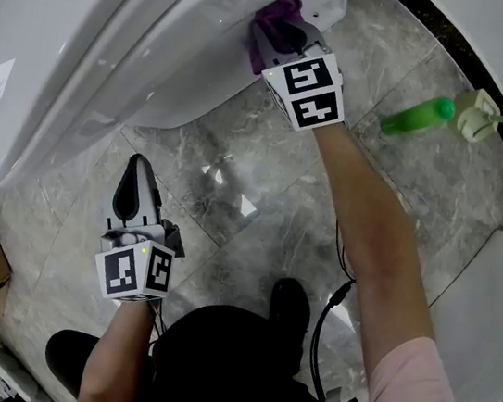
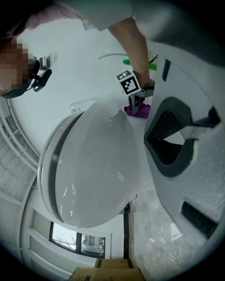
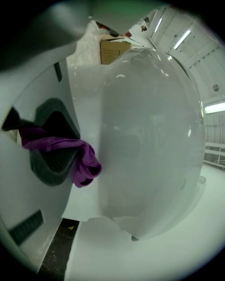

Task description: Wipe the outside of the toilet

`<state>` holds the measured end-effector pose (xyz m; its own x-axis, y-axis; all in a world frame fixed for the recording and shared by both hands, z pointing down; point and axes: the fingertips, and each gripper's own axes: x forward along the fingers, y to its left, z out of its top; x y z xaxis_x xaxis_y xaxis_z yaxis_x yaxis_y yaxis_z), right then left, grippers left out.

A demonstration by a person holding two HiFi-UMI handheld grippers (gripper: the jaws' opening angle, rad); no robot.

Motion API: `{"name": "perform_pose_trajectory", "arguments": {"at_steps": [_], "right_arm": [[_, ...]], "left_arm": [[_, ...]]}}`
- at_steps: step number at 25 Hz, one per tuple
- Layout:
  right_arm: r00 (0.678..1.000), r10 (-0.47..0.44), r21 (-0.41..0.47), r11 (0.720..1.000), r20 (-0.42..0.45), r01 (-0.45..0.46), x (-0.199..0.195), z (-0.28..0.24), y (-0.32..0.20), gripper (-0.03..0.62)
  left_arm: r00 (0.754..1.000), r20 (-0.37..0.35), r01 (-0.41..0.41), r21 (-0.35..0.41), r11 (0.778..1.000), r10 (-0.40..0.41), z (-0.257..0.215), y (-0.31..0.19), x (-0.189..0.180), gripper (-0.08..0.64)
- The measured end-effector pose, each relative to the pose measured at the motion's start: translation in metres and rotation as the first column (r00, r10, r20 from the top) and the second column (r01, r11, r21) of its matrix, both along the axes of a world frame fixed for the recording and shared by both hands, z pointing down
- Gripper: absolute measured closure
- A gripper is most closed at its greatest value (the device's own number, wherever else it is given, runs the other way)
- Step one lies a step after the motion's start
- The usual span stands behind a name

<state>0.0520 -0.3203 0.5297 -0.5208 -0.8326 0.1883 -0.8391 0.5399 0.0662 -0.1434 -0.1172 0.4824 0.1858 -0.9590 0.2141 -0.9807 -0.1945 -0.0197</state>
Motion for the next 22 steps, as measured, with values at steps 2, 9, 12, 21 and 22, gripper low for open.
{"name": "perform_pose_trajectory", "arguments": {"at_steps": [2, 9, 12, 21, 22], "right_arm": [[1.000, -0.008, -0.004, 1.000, 0.008, 0.008, -0.007, -0.003, 0.005, 0.529], [0.999, -0.024, -0.008, 1.000, 0.039, 0.024, -0.026, -0.007, 0.018, 0.529], [0.998, -0.036, -0.005, 0.999, 0.044, 0.037, -0.035, -0.008, 0.025, 0.529], [0.997, -0.058, -0.006, 0.998, 0.053, 0.059, -0.054, -0.009, 0.038, 0.529], [0.997, -0.062, -0.006, 0.998, 0.055, 0.063, -0.057, -0.009, 0.040, 0.529]], "left_arm": [[1.000, -0.006, 0.008, -0.001, 1.000, -0.008, -0.001, 0.002, -0.002, 0.554], [1.000, -0.012, 0.013, 0.006, 1.000, -0.013, -0.003, 0.005, -0.005, 0.554], [1.000, -0.012, 0.019, 0.008, 1.000, -0.019, -0.004, 0.009, -0.007, 0.554], [0.999, -0.014, 0.037, 0.018, 0.999, -0.036, -0.007, 0.015, -0.020, 0.554], [0.999, -0.015, 0.037, 0.019, 0.999, -0.037, -0.008, 0.016, -0.021, 0.554]]}}
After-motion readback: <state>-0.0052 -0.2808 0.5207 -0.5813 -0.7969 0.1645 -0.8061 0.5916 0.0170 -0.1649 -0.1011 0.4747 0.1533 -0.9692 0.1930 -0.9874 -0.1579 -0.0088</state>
